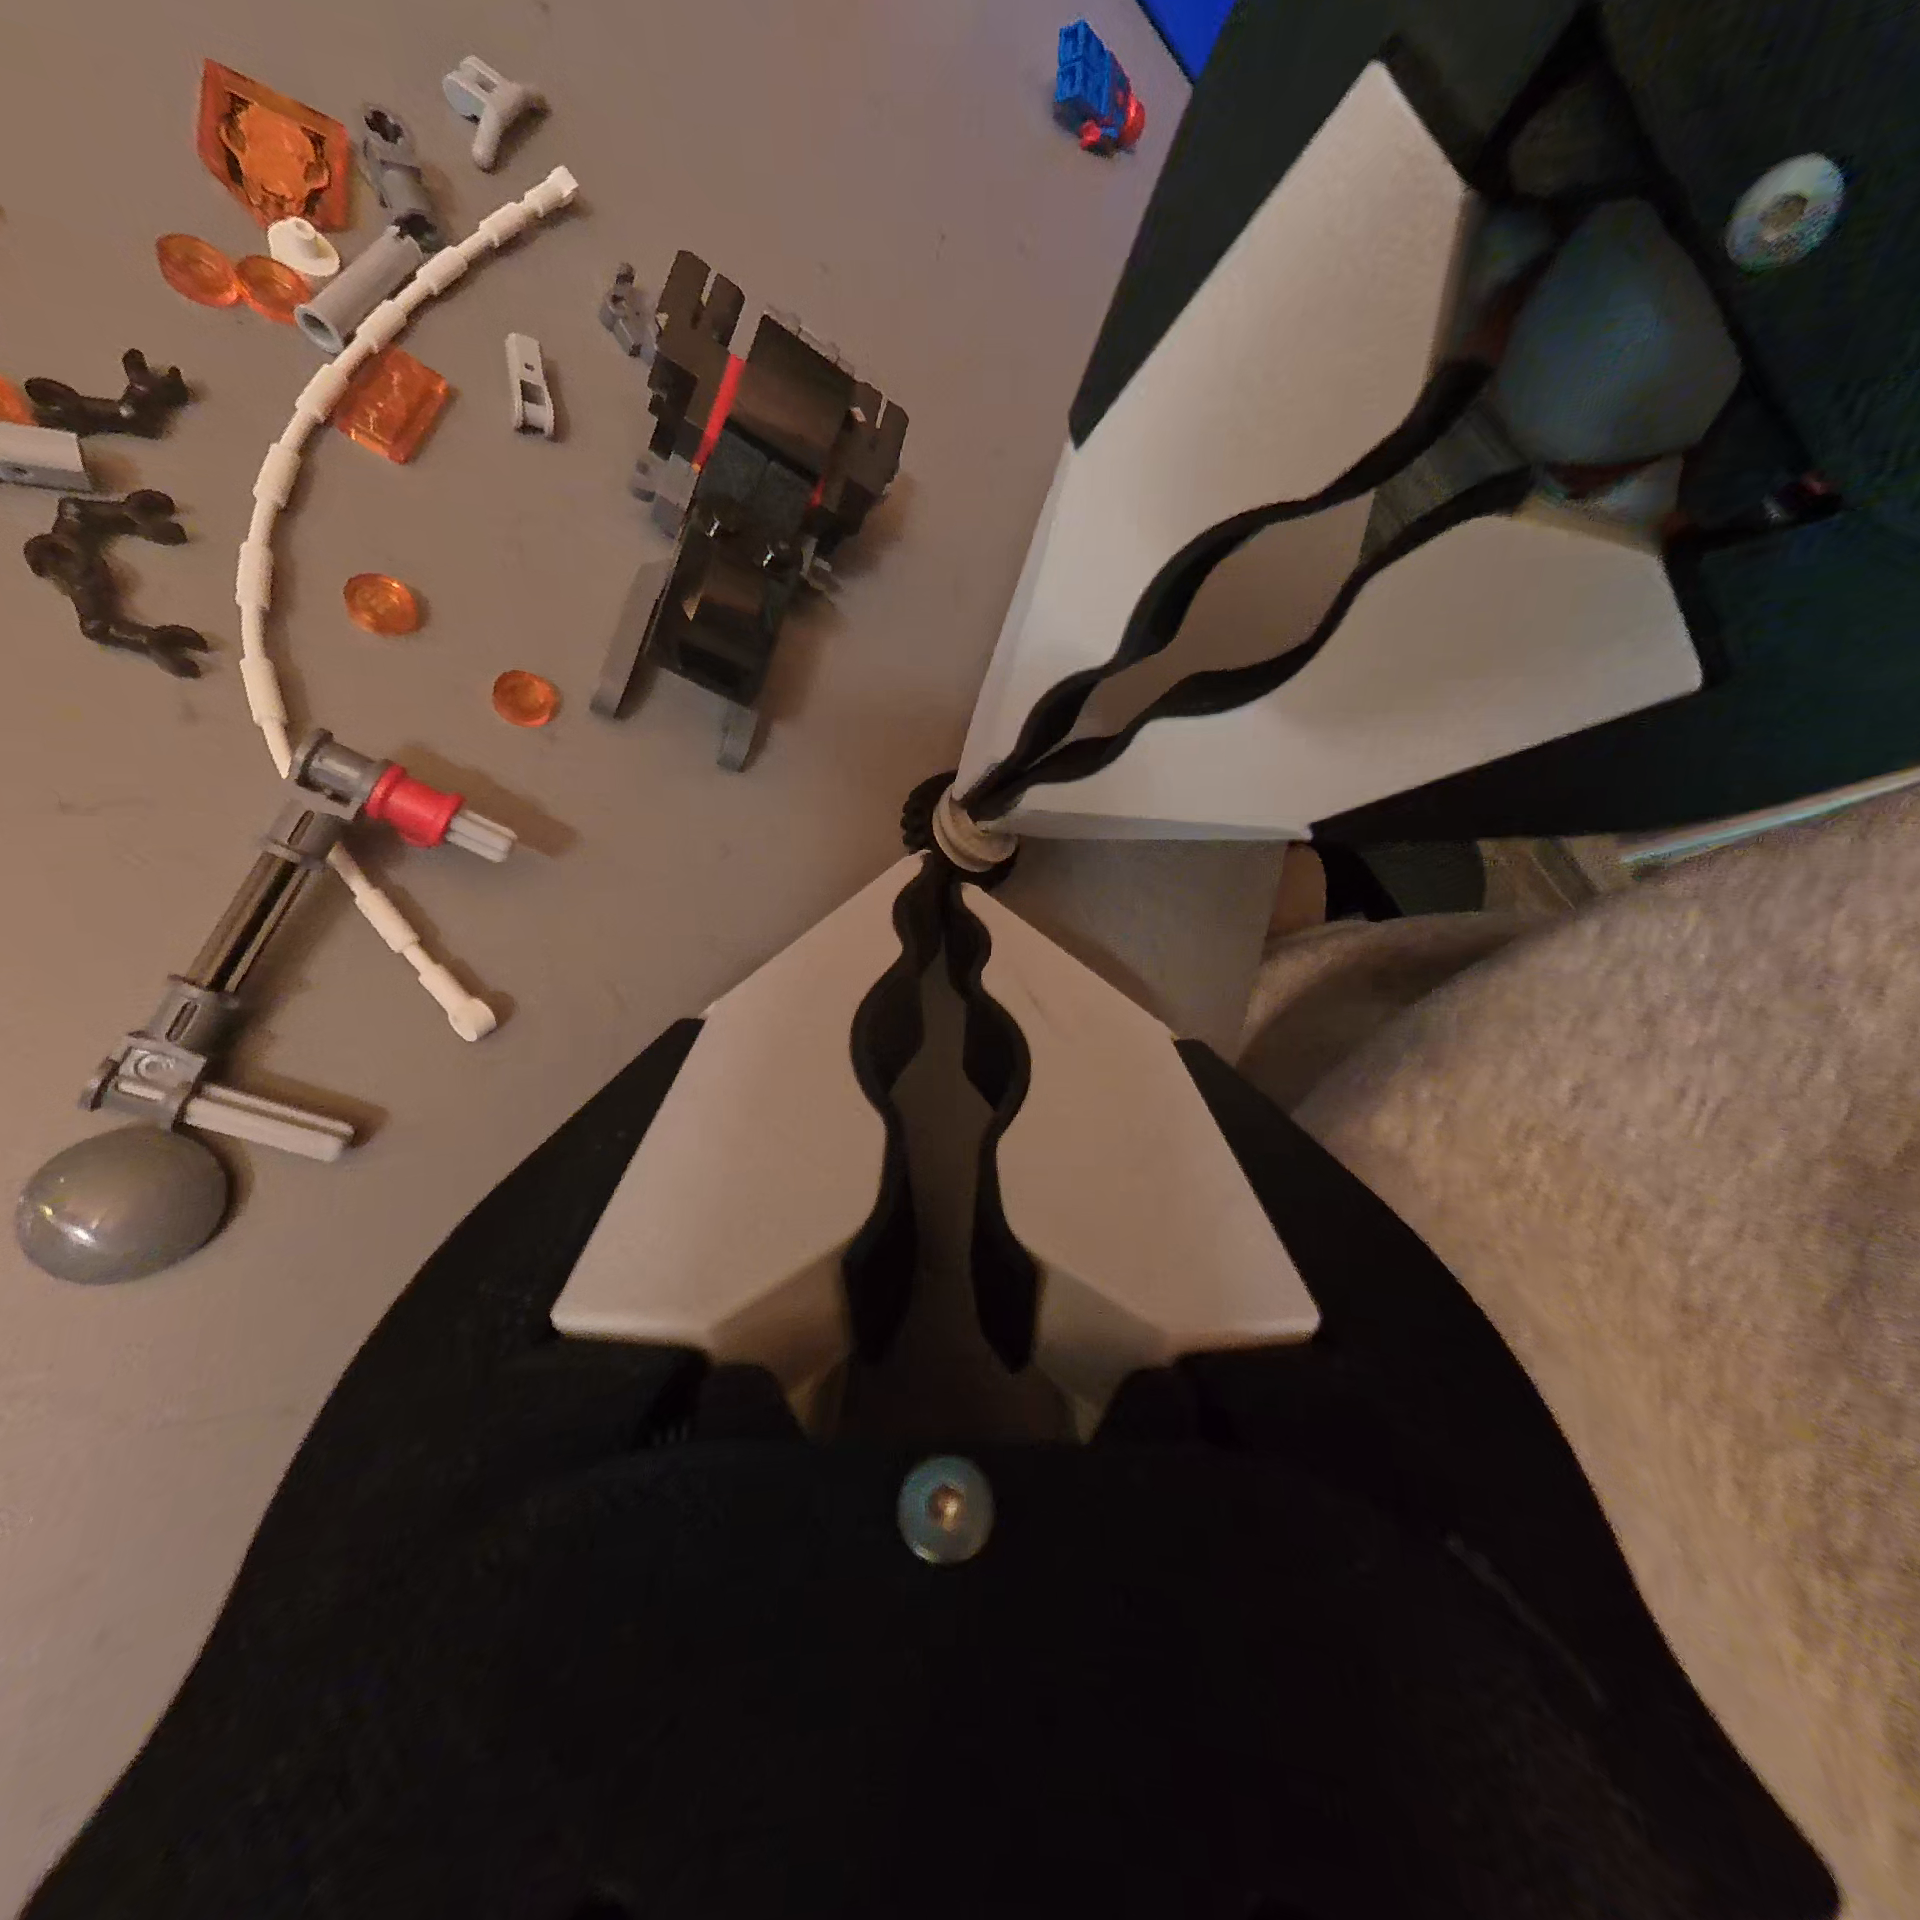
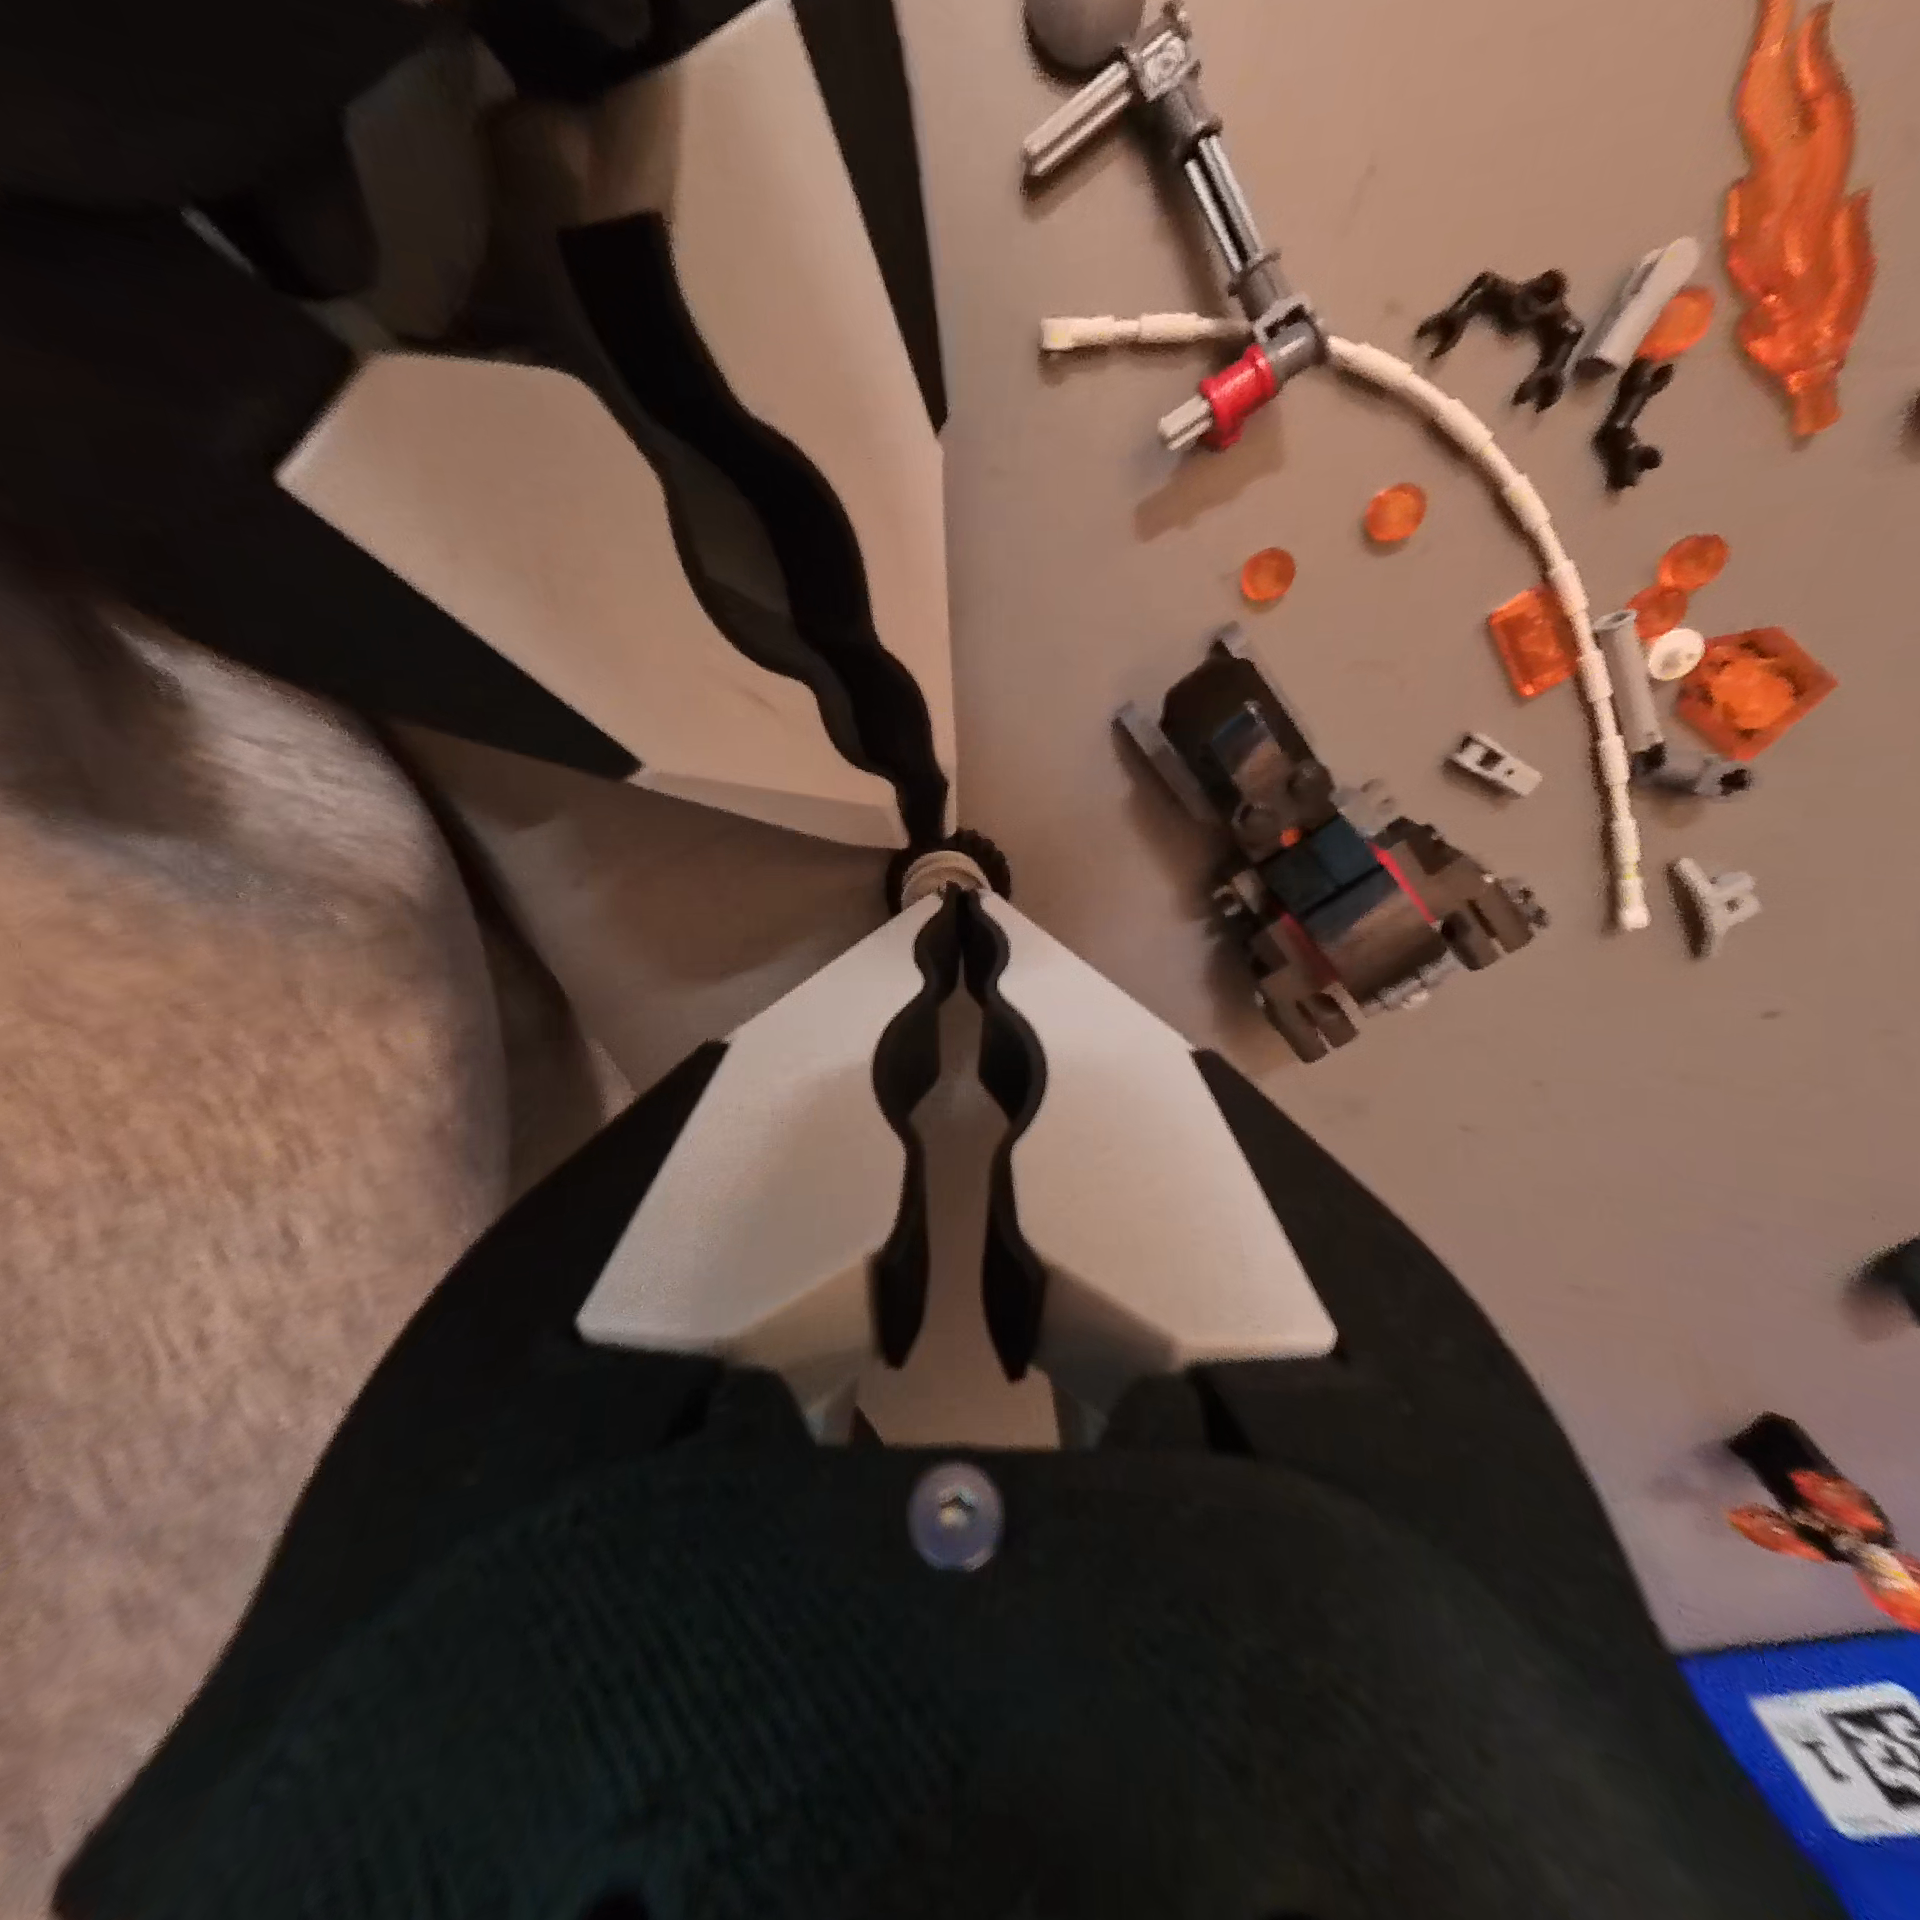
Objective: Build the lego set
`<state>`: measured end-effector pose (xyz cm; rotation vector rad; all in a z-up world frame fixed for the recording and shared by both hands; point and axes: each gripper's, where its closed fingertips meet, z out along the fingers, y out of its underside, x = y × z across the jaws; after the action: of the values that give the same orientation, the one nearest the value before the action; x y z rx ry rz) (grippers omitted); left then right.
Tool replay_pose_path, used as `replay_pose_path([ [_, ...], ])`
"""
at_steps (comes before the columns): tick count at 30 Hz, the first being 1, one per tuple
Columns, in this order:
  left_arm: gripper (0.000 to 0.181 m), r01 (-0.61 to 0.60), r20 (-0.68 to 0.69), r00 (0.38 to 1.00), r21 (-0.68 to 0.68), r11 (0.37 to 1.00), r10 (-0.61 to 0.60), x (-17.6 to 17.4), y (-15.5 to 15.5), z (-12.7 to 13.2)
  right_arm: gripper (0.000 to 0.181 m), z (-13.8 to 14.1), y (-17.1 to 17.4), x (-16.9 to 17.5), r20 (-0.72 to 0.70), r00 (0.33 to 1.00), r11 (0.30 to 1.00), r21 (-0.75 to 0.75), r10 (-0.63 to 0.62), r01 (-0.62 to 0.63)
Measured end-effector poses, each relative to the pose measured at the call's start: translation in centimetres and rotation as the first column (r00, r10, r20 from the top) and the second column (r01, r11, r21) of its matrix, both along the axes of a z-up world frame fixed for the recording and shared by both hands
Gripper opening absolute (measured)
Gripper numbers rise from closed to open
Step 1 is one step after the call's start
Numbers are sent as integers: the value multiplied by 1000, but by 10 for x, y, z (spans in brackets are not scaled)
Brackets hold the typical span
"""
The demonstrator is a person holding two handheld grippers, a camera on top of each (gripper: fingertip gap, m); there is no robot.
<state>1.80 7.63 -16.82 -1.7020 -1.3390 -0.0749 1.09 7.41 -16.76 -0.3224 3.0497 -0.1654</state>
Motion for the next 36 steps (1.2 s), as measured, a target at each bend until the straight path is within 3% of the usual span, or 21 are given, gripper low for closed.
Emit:
replay_pose_path([
  [11,0,15,1,1000,2,1000,-15,2,0,0,0,1,0,-2,21,1000,993,-119,-10,12],
  [15,0,17,-9,1000,-26,1000,-17,3,-1,0,12,6,0,1,59,998,987,-162,5,5],
  [19,0,18,-12,1000,-32,999,-18,3,0,-1,19,6,5,4,35,999,986,-160,41,-35],
  [31,0,25,-2,1000,-6,1000,-25,3,1,0,14,1,4,6,93,996,991,-137,8,5],
  [36,0,27,-2,1000,-3,1000,-27,4,1,0,24,1,5,3,88,996,994,-107,-17,27],
])
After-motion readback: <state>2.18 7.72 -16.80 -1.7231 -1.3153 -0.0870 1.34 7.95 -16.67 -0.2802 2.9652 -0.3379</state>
